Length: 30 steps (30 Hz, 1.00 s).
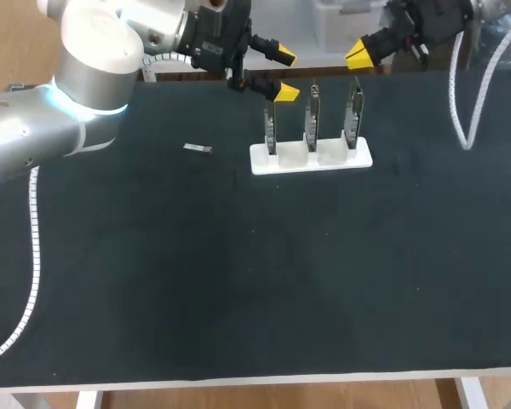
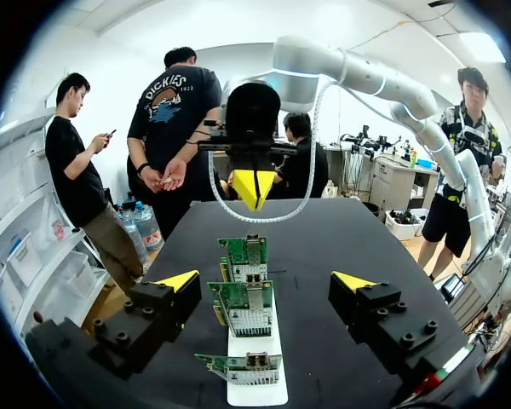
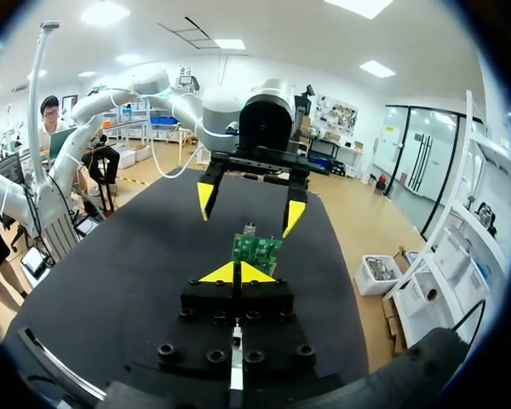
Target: Pick up the optical module with the left hand, and insert it into the network port with the right hand.
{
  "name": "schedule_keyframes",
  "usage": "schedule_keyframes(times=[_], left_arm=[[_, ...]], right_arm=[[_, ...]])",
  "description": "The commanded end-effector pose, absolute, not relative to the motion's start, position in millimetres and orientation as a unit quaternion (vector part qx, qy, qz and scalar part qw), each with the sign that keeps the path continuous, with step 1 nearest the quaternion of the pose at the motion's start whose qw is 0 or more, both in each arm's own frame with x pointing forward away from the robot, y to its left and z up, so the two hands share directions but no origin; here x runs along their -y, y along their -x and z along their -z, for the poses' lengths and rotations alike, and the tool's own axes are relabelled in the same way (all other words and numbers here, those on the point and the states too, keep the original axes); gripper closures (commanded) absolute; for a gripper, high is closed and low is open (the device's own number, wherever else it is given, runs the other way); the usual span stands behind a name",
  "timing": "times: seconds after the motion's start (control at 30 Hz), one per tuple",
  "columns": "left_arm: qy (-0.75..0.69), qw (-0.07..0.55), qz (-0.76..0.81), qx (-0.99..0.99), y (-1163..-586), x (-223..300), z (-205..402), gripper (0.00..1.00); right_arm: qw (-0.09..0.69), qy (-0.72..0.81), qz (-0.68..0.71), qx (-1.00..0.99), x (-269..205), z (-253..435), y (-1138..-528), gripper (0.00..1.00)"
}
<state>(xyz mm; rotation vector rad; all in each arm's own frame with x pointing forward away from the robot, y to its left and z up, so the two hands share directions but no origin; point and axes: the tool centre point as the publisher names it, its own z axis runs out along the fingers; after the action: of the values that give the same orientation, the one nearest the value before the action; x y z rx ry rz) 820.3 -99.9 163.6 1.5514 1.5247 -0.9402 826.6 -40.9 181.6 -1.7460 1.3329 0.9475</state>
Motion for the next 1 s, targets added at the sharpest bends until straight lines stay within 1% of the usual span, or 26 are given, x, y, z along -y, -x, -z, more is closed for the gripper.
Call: schedule_keyframes(times=[0.03,0.5,0.53,0.57,0.6,1.0], left_arm=[[-0.608,0.374,0.368,-0.596,-822.6,100.7,-164.0,0.00],[-0.608,0.374,0.368,-0.596,-822.6,100.7,-164.0,0.00],[-0.608,0.374,0.368,-0.596,-822.6,100.7,-164.0,0.00],[-0.608,0.374,0.368,-0.596,-822.6,100.7,-164.0,0.00],[-0.608,0.374,0.368,-0.596,-822.6,100.7,-164.0,0.00],[-0.608,0.374,0.368,-0.596,-822.6,100.7,-164.0,0.00]], right_arm=[[0.393,0.665,-0.341,-0.535,44.0,-183.3,-806.2,1.00],[0.397,0.664,-0.326,-0.543,54.1,-186.6,-806.3,1.00],[0.397,0.664,-0.326,-0.543,54.1,-186.6,-806.3,0.95],[0.397,0.664,-0.326,-0.543,54.1,-186.6,-806.3,0.65],[0.397,0.664,-0.326,-0.543,54.1,-186.6,-806.3,0.00],[0.397,0.664,-0.326,-0.543,54.1,-186.6,-806.3,0.00]])
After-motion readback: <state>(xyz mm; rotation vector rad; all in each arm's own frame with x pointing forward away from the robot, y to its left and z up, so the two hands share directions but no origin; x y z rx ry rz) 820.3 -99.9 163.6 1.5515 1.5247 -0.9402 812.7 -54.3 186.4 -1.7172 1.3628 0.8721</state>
